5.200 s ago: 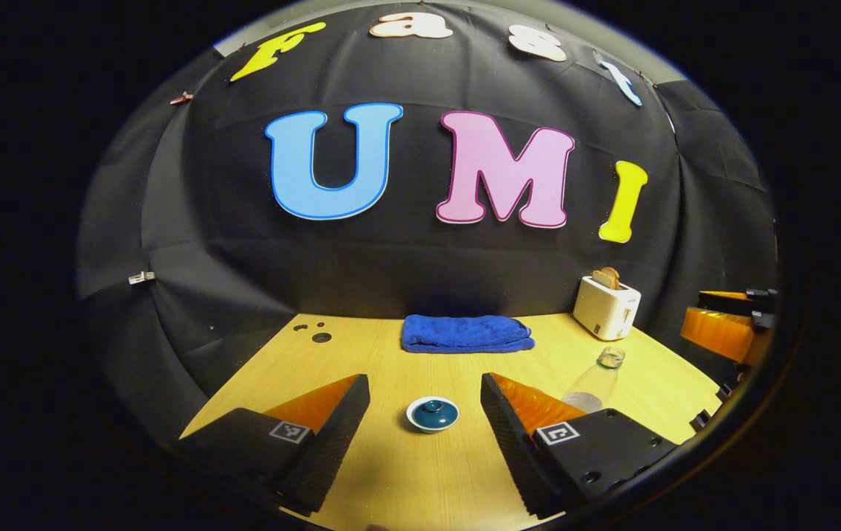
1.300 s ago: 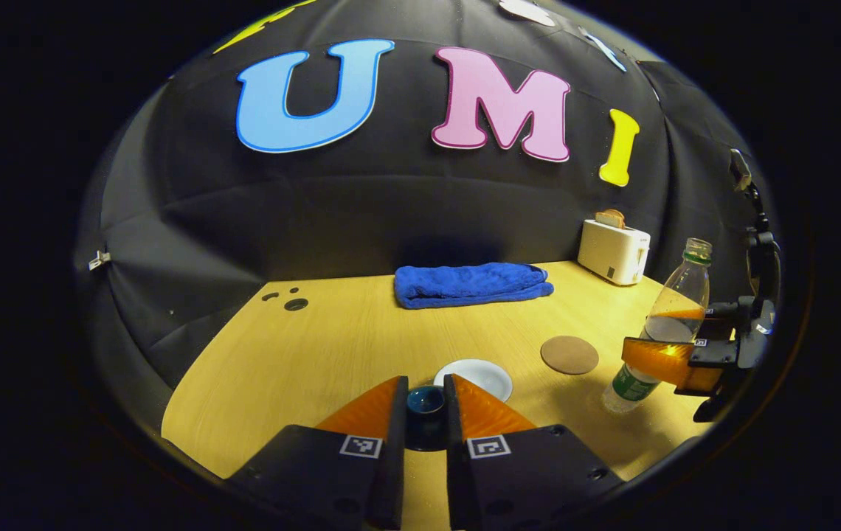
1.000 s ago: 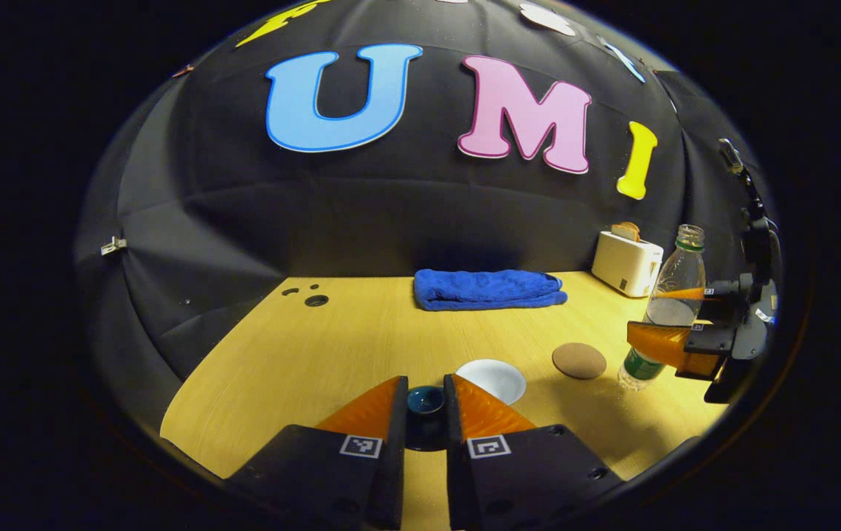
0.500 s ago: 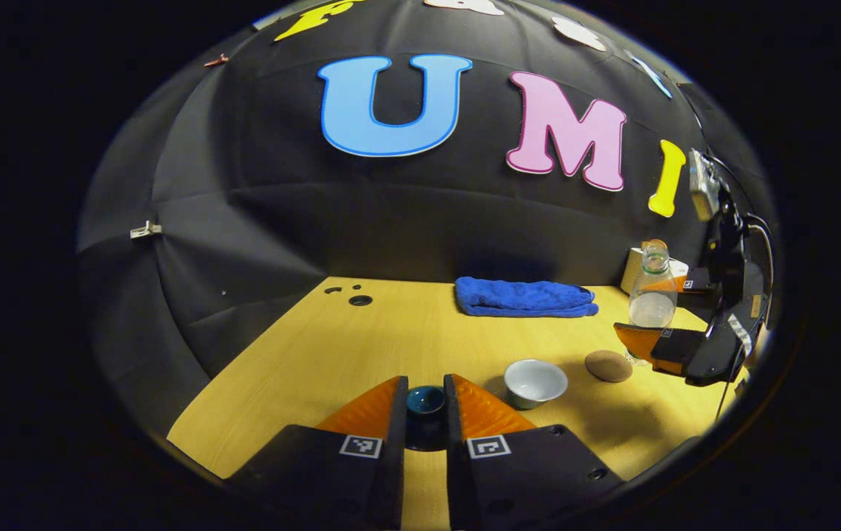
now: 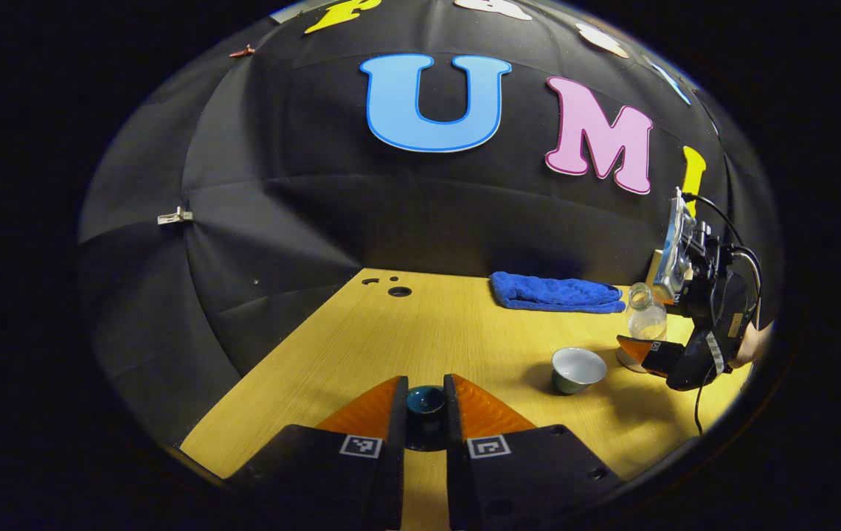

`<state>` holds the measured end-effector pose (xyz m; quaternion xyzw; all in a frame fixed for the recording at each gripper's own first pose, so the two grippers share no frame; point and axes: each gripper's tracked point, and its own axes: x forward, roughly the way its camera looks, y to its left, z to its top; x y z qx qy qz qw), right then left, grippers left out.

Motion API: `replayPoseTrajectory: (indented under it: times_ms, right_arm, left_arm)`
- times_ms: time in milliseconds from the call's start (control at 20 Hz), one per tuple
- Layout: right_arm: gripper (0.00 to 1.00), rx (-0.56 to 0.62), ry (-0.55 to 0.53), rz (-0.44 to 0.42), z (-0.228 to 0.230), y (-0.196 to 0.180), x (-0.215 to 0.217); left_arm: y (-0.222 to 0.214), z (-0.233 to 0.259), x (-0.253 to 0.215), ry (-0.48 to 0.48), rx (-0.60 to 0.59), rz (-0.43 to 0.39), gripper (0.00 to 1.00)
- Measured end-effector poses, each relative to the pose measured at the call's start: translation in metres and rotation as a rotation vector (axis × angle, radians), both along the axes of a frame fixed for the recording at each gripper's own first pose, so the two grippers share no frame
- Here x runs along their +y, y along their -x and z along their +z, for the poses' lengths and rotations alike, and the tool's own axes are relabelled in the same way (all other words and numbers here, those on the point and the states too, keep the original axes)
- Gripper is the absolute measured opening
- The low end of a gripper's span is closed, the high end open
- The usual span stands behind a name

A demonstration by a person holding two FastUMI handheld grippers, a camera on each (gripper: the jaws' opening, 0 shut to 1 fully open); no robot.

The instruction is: Open the teacup lid with one hand, grasp the water bottle and pour water into the teacup with the other hand; after pouring, place the water bottle on the coaster and then close the teacup lid.

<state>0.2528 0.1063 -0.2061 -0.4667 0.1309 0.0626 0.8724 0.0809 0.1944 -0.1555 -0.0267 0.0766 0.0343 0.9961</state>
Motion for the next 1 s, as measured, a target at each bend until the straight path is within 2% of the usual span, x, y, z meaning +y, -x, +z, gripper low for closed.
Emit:
replayPoseTrajectory:
  times_ms: [50,150,200,300,400,600,700,750,800,1000]
  right_arm:
    - [0.74,0.005,0.022,0.007,-0.004,-0.003,0.0]
    - [0.74,0.0,0.073,0.019,-0.006,-0.006,0.001]
    - [0.77,-0.001,0.099,0.022,-0.007,-0.009,0.001]
    - [0.7,-0.007,0.159,0.03,-0.012,-0.012,0.0]
    - [0.74,-0.013,0.215,0.037,-0.013,-0.014,-0.001]
    - [0.74,-0.023,0.276,0.055,-0.015,-0.016,-0.001]
    - [0.74,-0.036,0.305,0.06,-0.016,-0.016,0.001]
    - [0.74,-0.042,0.324,0.069,-0.016,-0.016,0.002]
    - [0.74,-0.049,0.346,0.082,-0.015,-0.017,0.003]
    - [0.74,-0.08,0.422,0.134,-0.008,-0.023,0.007]
  left_arm:
    - [-0.001,-0.001,0.002,0.001,-0.002,0.002,0.24]
    - [-0.001,-0.002,0.003,0.002,-0.005,0.003,0.28]
    - [-0.002,-0.003,0.004,0.004,-0.007,0.003,0.28]
    - [-0.003,-0.004,0.003,0.005,-0.004,0.001,0.28]
    - [-0.004,-0.006,0.002,0.01,-0.005,0.004,0.27]
    - [-0.001,-0.01,-0.005,0.034,-0.005,-0.005,0.24]
    - [-0.002,-0.014,-0.008,0.045,-0.003,-0.01,0.28]
    - [-0.003,-0.015,-0.01,0.043,-0.002,-0.01,0.24]
    - [-0.003,-0.016,-0.01,0.043,-0.002,-0.008,0.28]
    - [-0.002,-0.017,-0.011,0.068,-0.005,-0.007,0.27]
